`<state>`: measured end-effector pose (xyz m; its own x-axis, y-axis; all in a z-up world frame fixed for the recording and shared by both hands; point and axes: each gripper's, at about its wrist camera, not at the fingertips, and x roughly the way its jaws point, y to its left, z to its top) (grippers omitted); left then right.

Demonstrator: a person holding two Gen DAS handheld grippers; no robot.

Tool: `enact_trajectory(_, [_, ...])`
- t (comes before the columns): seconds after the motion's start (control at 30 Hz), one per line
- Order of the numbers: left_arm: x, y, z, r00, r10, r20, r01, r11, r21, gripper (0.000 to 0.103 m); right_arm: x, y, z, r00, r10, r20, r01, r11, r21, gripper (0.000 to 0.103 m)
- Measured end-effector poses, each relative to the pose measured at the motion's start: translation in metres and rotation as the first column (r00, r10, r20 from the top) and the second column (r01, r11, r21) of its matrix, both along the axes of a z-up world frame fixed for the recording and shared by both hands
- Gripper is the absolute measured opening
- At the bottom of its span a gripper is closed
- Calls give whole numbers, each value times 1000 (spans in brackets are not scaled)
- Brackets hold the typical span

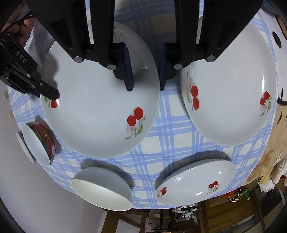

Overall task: Organize plates and bowls
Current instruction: 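Lift and carry the cherry plate with both grippers across the table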

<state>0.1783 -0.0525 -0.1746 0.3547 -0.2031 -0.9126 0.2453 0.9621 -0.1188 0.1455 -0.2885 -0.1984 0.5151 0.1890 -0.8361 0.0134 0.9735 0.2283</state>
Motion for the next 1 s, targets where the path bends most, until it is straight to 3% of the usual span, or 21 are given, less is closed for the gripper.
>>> enact_trajectory(0.3, [-10, 2, 19, 999, 18, 38, -16, 998, -65, 26, -13, -1, 15, 999, -11, 40, 12, 1000, -20, 16])
enact_trajectory(1.0, [-57, -28, 49, 991, -109, 82, 119, 985, -122, 26, -75, -30, 55, 993, -93, 74, 98, 994, -58, 16])
